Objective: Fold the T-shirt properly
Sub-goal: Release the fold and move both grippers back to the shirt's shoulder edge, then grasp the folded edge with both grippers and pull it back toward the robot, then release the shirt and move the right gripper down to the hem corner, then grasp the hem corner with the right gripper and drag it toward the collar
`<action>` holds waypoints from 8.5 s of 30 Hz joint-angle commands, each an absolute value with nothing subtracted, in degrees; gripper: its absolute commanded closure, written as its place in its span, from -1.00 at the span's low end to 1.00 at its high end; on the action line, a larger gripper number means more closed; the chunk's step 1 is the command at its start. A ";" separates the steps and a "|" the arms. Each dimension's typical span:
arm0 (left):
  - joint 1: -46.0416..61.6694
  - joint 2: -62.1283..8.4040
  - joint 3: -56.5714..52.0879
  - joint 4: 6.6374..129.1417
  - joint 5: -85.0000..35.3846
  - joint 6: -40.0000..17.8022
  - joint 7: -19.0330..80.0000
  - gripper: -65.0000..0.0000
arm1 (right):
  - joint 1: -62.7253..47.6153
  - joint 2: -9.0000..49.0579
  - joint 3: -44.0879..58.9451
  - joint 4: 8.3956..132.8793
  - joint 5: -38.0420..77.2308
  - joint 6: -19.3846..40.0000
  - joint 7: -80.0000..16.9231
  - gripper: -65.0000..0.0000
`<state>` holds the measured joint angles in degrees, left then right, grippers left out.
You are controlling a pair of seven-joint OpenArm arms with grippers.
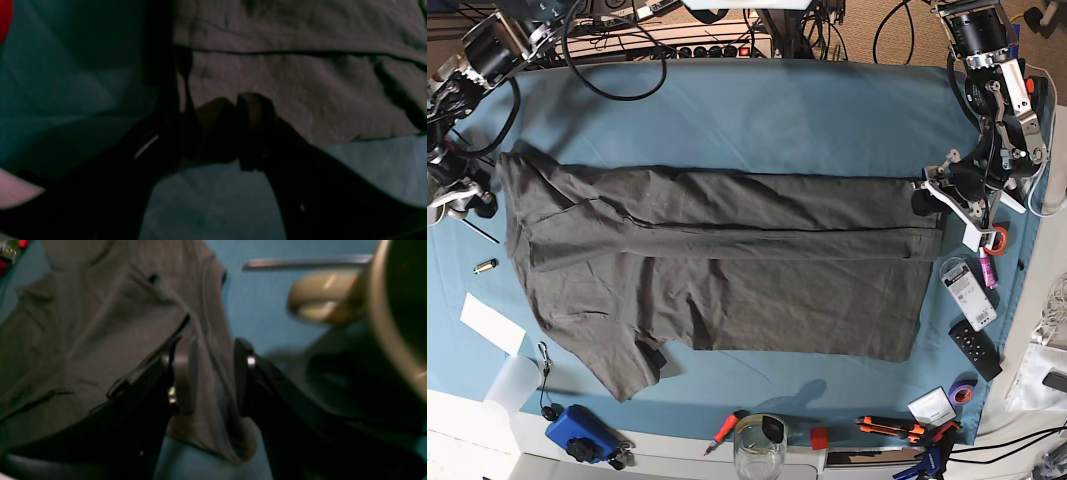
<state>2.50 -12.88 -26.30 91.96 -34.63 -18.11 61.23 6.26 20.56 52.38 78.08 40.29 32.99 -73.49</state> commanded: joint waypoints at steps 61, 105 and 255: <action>3.84 -16.86 -26.41 95.35 -38.28 -19.57 64.97 1.00 | 3.44 19.86 52.47 75.77 45.89 36.67 -75.00 1.00; 19.73 -19.70 -33.89 105.67 -43.75 -22.37 68.16 1.00 | -7.94 21.76 57.87 80.58 48.51 35.42 -79.31 1.00; 21.74 -17.93 -36.12 118.78 -35.99 -20.86 51.13 0.33 | 40.73 28.91 2.35 34.81 38.33 31.31 -63.09 1.00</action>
